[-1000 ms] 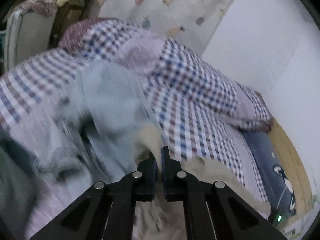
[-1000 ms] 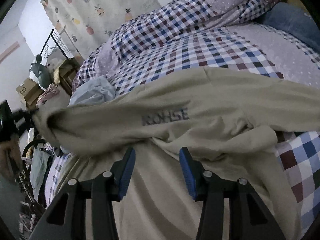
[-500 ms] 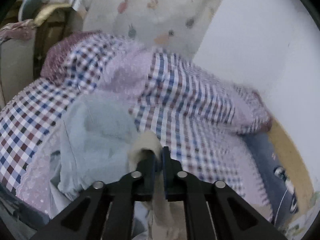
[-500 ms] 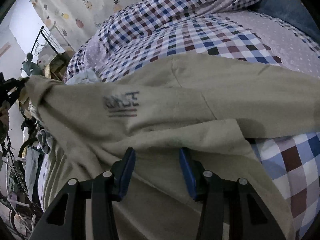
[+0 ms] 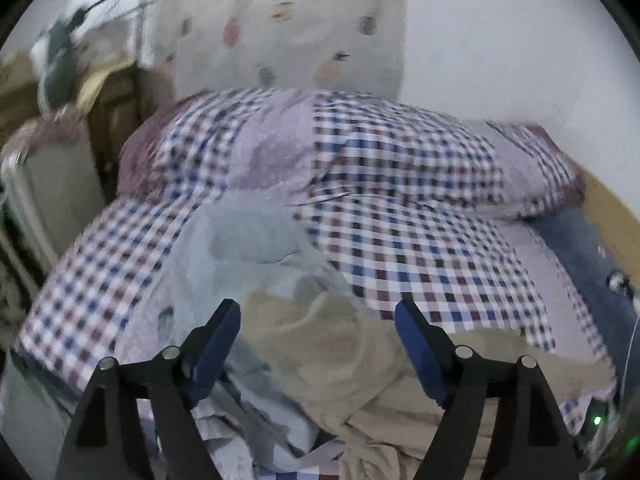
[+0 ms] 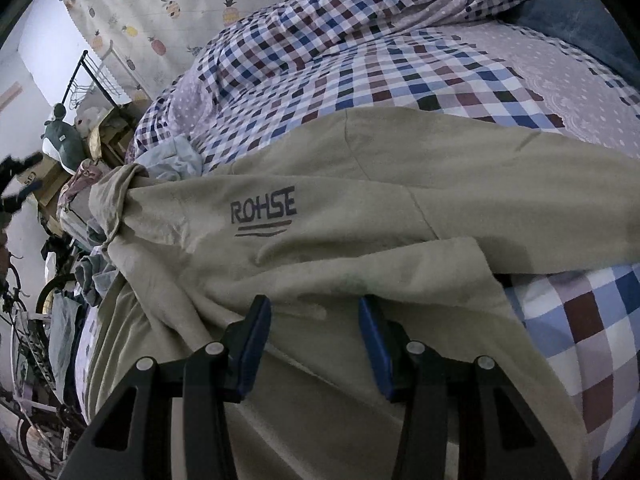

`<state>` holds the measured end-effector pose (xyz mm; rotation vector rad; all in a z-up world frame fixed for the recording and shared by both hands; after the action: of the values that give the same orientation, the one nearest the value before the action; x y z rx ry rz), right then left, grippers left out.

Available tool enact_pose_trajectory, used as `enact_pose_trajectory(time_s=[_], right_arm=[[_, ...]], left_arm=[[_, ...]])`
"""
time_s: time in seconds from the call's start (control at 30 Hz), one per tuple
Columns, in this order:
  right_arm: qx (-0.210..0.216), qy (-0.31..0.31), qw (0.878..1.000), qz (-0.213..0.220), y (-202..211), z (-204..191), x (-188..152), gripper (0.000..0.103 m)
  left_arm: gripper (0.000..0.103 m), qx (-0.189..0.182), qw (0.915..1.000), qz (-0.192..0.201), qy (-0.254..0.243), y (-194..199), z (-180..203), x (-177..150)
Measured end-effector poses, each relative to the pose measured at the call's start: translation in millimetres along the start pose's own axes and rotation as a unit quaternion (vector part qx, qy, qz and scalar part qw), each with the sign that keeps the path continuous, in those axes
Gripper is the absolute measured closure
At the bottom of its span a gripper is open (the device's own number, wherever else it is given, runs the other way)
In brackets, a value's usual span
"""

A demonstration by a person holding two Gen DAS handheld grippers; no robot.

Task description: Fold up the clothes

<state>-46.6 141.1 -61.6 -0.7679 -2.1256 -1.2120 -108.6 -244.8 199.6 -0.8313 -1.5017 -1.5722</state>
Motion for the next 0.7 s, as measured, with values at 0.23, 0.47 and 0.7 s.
enact_pose_trajectory(time_s=[0.23, 0.47, 0.7], right_arm=[[0.004, -0.009, 1.0, -0.002, -6, 0, 1, 0.052], [0.01, -0.019, 1.0, -0.006, -7, 3, 2, 0.052], [0.013, -0.025, 1.0, -0.008, -5, 7, 1, 0.053]], left_arm=[[0.02, -0.002, 0.9836, -0.116, -0.138, -96, 93, -45], [0.077, 0.078, 0.9573, -0.174, -0.217, -166, 101, -89], [0.092, 0.055, 0.9898, -0.104, -0.081, -145, 63, -47]])
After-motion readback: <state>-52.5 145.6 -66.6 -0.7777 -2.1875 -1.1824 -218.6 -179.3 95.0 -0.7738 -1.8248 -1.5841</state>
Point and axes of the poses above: each gripper's, at about its wrist camera, not at the fingertips, and y roughly against the way its jaws point, z to its right, x to its top, the point moved 7 cm from there along -y, roughly the way its jaws point, and after that the axes turned 13 degrees about z, right-handed, at the moved point
